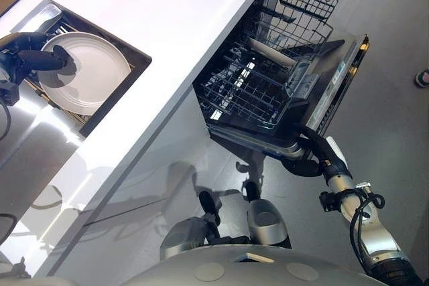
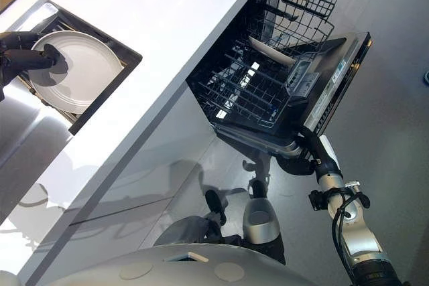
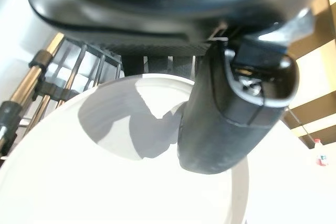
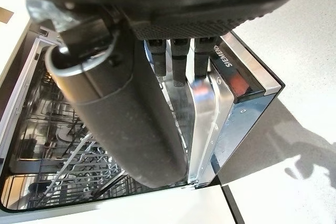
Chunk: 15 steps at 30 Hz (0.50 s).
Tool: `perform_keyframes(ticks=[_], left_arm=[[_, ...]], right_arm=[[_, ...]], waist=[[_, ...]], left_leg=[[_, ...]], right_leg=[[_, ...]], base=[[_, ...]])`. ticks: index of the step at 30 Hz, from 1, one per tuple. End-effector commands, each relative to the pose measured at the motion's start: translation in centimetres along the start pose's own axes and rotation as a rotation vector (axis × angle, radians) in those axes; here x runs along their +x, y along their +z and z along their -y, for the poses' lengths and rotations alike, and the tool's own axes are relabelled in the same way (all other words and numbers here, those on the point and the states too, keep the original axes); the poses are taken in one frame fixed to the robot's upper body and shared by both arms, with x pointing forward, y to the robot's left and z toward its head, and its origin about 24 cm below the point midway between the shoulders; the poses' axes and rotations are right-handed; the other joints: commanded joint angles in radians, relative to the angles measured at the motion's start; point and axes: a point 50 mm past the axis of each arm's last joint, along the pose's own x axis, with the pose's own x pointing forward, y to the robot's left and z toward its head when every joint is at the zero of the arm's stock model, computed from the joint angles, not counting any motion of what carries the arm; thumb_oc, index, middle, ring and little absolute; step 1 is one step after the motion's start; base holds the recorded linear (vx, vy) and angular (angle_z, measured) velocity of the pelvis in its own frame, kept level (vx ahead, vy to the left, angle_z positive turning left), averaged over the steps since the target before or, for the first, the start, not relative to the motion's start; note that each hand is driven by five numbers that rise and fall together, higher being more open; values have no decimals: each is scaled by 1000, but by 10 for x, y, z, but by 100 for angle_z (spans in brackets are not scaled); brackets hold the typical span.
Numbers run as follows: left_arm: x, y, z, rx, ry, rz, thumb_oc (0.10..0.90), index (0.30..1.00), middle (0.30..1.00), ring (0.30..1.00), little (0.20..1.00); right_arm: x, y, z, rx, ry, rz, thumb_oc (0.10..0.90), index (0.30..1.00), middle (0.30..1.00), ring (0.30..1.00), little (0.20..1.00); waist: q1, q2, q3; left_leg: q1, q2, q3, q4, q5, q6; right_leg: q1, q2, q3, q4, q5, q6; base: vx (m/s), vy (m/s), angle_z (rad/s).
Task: Pick up plates and place into dishwasher.
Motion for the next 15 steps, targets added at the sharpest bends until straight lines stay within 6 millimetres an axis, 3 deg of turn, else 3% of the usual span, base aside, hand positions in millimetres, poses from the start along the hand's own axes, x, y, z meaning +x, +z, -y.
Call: perform_keyframes(ticks=[1, 9, 15], left_arm=[[2, 34, 35, -49, -270, 241, 100, 300, 300, 300, 200], [-5, 37, 21, 4, -172, 274, 100, 300, 300, 300, 200], [-20, 67, -8, 188, 220, 435, 100, 300, 300, 300, 200]], right_arm=[[14, 41, -13, 54, 56, 211, 800, 900, 900, 900, 900], [16, 49, -17, 83, 29, 255, 800, 900, 900, 900, 900], [17, 81, 8, 44, -95, 405, 800, 900, 900, 900, 900]], waist=[[25, 36, -149], [52, 37, -190], [72, 31, -213]], left_leg=[[-1, -43, -8, 75, -142, -11], [27, -27, -37, 35, -124, -29], [34, -15, -62, 14, -110, -42]], right_leg=[[-119, 29, 10, 54, 35, 78], [-52, 50, -13, 10, 18, 58], [-17, 66, -32, -19, 9, 40]], base=[[-35, -91, 8], [-47, -110, 12], [-48, -117, 11]])
